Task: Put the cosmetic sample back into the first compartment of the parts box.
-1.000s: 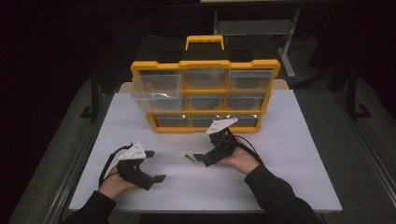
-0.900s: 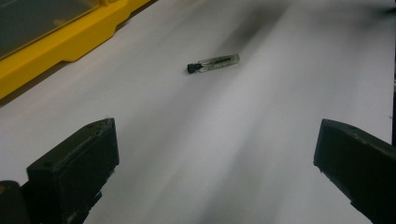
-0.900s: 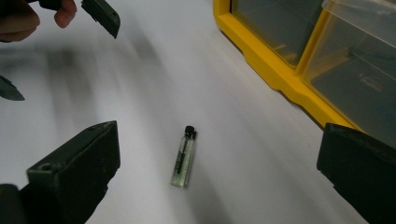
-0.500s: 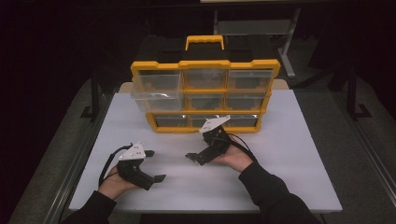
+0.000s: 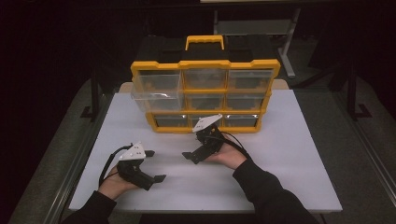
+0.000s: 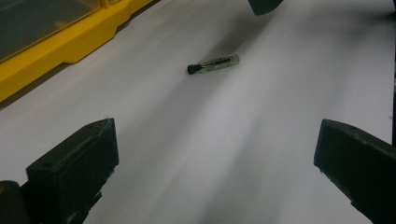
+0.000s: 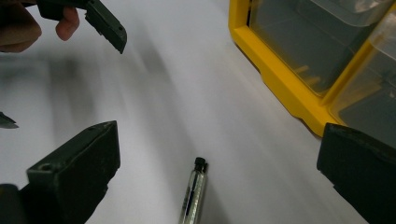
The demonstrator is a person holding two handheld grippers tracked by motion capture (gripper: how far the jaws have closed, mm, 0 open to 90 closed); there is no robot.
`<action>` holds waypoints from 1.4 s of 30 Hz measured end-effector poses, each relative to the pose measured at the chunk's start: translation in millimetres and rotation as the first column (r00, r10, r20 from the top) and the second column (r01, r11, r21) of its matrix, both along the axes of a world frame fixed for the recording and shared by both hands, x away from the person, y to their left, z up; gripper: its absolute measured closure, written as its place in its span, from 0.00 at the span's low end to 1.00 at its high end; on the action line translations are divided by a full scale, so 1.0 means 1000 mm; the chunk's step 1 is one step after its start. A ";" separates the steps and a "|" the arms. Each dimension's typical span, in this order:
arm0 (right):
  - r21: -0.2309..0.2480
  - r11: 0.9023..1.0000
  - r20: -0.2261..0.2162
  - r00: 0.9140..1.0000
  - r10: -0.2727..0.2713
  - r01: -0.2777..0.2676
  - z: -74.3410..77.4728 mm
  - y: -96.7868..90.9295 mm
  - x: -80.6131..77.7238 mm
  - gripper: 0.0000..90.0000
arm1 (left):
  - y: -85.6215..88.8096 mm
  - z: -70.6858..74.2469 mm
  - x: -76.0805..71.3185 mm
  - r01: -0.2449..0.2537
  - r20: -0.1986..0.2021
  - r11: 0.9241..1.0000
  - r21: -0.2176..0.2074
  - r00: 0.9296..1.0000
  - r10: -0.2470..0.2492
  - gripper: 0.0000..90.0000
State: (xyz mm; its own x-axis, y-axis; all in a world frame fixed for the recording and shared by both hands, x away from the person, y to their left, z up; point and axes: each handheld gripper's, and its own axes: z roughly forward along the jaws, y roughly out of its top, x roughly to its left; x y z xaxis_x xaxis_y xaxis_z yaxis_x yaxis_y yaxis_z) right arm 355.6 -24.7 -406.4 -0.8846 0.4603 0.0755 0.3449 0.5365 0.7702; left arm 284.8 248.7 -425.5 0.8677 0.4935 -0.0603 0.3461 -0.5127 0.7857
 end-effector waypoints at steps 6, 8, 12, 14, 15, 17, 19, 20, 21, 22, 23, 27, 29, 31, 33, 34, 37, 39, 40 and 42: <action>-0.020 1.000 -0.005 1.000 0.010 -0.010 -0.003 0.006 0.001 0.00 | 0.000 0.000 0.000 0.000 0.000 1.000 -0.002 1.000 0.000 0.00; -0.029 1.000 -0.006 1.000 0.010 -0.011 -0.004 0.007 0.001 0.00 | 0.000 0.000 0.000 0.000 0.000 1.000 -0.002 1.000 0.000 0.00; -0.047 0.999 -0.017 1.000 0.021 -0.022 -0.006 0.010 0.001 0.00 | 0.000 0.000 0.000 0.007 -0.001 1.000 0.002 1.000 -0.007 0.00; -0.062 0.998 -0.022 0.999 0.026 -0.028 -0.007 0.012 0.001 0.00 | -0.001 0.000 0.000 0.008 0.000 1.000 0.003 1.000 -0.008 0.00; -0.066 0.997 -0.027 0.999 0.027 -0.029 -0.008 0.013 0.000 0.00 | -0.001 0.000 0.000 0.008 0.000 1.000 0.002 1.000 -0.008 0.00; -0.081 0.996 -0.027 0.999 0.030 -0.032 -0.009 0.014 0.000 0.00 | 0.000 0.000 0.000 0.009 -0.001 1.000 0.003 1.000 -0.009 0.00; -0.090 0.995 -0.027 0.999 0.033 -0.036 -0.010 0.015 0.000 0.00 | 0.000 0.000 0.000 0.009 0.000 1.000 0.003 1.000 -0.009 0.00; -0.097 0.995 -0.029 0.999 0.032 -0.035 -0.011 0.015 0.000 0.00 | 0.000 0.000 0.000 0.009 0.000 1.000 0.003 1.000 -0.009 0.00; -0.102 0.994 -0.031 0.999 0.032 -0.035 -0.012 0.015 0.000 0.00 | -0.001 0.000 -0.001 0.010 -0.001 1.000 0.003 1.000 -0.010 0.00; -0.107 0.994 -0.033 0.999 0.034 -0.037 -0.012 0.016 0.000 0.00 | -0.001 0.000 -0.001 0.010 -0.001 1.000 0.004 1.000 -0.010 0.00; -0.114 0.993 -0.035 0.999 0.035 -0.039 -0.012 0.016 -0.001 0.00 | -0.001 -0.001 -0.001 0.011 -0.003 1.000 0.004 1.000 -0.011 0.00; -0.138 0.989 -0.046 0.998 0.045 -0.051 -0.015 0.018 -0.002 0.00 | -0.001 0.000 -0.001 0.012 -0.001 1.000 0.003 1.000 -0.012 0.00; -0.153 0.987 -0.046 0.998 0.049 -0.055 -0.016 0.019 -0.002 0.00 | -0.001 0.000 -0.001 0.012 -0.001 1.000 0.003 1.000 -0.012 0.00; -0.169 0.984 -0.053 0.997 0.055 -0.064 -0.018 0.020 -0.002 0.00 | -0.001 0.000 -0.001 0.012 0.001 1.000 0.005 1.000 -0.012 0.00; -0.175 0.982 -0.056 0.997 0.056 -0.065 -0.019 0.020 -0.003 0.00 | -0.001 0.000 -0.001 0.012 0.001 1.000 0.005 1.000 -0.012 0.00; -0.183 0.981 -0.056 0.997 0.058 -0.067 -0.019 0.020 -0.003 0.00 | -0.001 0.000 -0.001 0.010 0.000 1.000 0.004 1.000 -0.010 0.00; -0.200 0.977 -0.065 0.996 0.064 -0.076 -0.022 0.022 -0.003 0.01 | -0.001 0.000 -0.001 0.009 0.000 1.000 0.004 1.000 -0.009 0.00; -0.206 0.976 -0.066 0.996 0.063 -0.076 -0.023 0.022 -0.003 0.01 | 0.000 0.000 -0.001 0.009 0.000 1.000 0.003 1.000 -0.009 0.00; -0.211 0.975 -0.068 0.996 0.060 -0.073 -0.024 0.022 -0.002 0.01 | 0.000 0.000 -0.001 0.009 0.000 1.000 0.003 1.000 -0.009 0.00; -0.228 0.971 -0.079 0.995 0.058 -0.074 -0.026 0.022 -0.002 0.03 | 0.000 0.000 -0.001 0.009 -0.001 1.000 0.003 1.000 -0.009 0.00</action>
State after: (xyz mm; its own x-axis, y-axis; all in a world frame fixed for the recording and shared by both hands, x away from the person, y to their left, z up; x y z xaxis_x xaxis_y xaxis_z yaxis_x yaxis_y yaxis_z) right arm 353.8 -2.4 -432.1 -0.9098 0.4133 0.0383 0.3522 0.7198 0.5982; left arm 284.1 248.3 -425.5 0.8720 0.4860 -0.0594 0.3421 -0.5180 0.7840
